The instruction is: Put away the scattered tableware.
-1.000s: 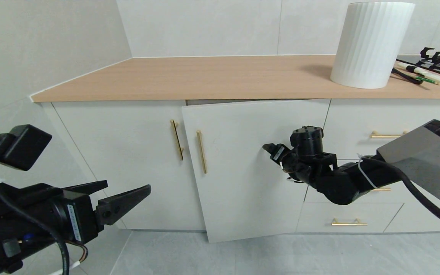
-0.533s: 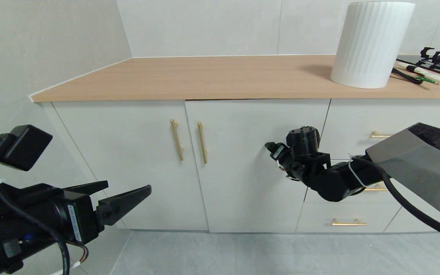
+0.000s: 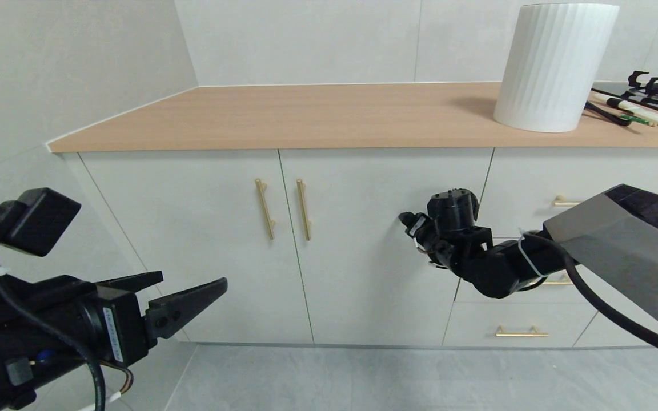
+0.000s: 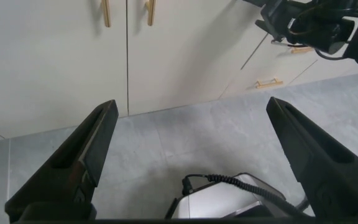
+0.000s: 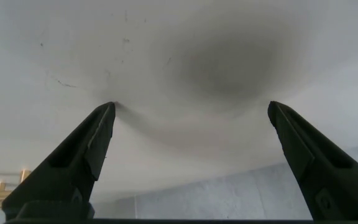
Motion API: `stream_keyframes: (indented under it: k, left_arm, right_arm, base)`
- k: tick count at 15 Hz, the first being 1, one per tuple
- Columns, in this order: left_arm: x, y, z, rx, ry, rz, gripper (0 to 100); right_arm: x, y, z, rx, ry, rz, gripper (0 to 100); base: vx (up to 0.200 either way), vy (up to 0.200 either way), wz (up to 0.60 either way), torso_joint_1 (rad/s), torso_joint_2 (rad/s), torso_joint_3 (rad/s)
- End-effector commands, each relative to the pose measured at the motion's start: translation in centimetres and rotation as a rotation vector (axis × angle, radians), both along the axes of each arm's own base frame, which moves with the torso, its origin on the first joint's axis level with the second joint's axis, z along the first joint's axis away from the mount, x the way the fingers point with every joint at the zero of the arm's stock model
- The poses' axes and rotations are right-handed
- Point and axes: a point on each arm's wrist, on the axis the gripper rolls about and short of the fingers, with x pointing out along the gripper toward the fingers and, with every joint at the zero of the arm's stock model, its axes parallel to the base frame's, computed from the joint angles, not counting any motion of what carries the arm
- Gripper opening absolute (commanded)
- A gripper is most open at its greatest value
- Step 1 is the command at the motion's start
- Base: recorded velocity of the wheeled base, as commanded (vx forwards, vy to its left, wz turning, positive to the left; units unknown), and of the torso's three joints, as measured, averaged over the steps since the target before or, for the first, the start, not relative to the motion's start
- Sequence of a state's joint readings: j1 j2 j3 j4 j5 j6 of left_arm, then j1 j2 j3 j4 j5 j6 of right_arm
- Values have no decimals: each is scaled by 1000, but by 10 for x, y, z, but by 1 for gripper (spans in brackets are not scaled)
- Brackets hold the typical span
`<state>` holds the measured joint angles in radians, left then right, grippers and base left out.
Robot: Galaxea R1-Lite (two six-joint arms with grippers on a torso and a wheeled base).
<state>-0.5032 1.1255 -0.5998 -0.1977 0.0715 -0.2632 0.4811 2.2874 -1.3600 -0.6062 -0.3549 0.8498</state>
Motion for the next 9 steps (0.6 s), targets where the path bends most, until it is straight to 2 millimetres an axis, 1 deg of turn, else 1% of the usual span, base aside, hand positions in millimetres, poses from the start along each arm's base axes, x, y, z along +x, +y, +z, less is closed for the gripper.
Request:
stream_keyframes:
  k: [1,2,3,4,5,7,8,9]
  left_arm:
    - [0,0,0,0,2,-1,100]
    - [0,0,0,0,2,1,100]
    - [0,0,0,0,0,1,100]
    - [0,0,1,-2,-4,-1,100]
    - [-1,0,1,1,-11,-3,100]
    - [-1,1,1,10,-26,-8,100]
    - [-3,3,6,8,-62,0,100]
    - [-5,12,12,-2,-104,43,100]
  right_arm:
    - [-8,-2,10,5,-3,13,100]
    - [-15,-4,15,8,-1,31,100]
    - [-26,-6,28,25,-10,69,100]
    - [-53,-16,61,62,-44,149,100]
    - [-70,-23,81,73,-73,196,100]
    - [-95,-35,107,46,-133,257,100]
    - [-122,-43,123,-12,-180,291,100]
    - [-143,-50,131,-64,-218,315,100]
  base:
    - [0,0,0,0,0,0]
    - [0,0,0,0,0,0]
    - [0,0,0,0,0,0]
    - [0,0,0,0,0,0]
    - [0,0,0,0,0,0]
    - [0,0,0,0,0,0]
    - [0,0,0,0,0,0]
    - [0,0,0,0,0,0]
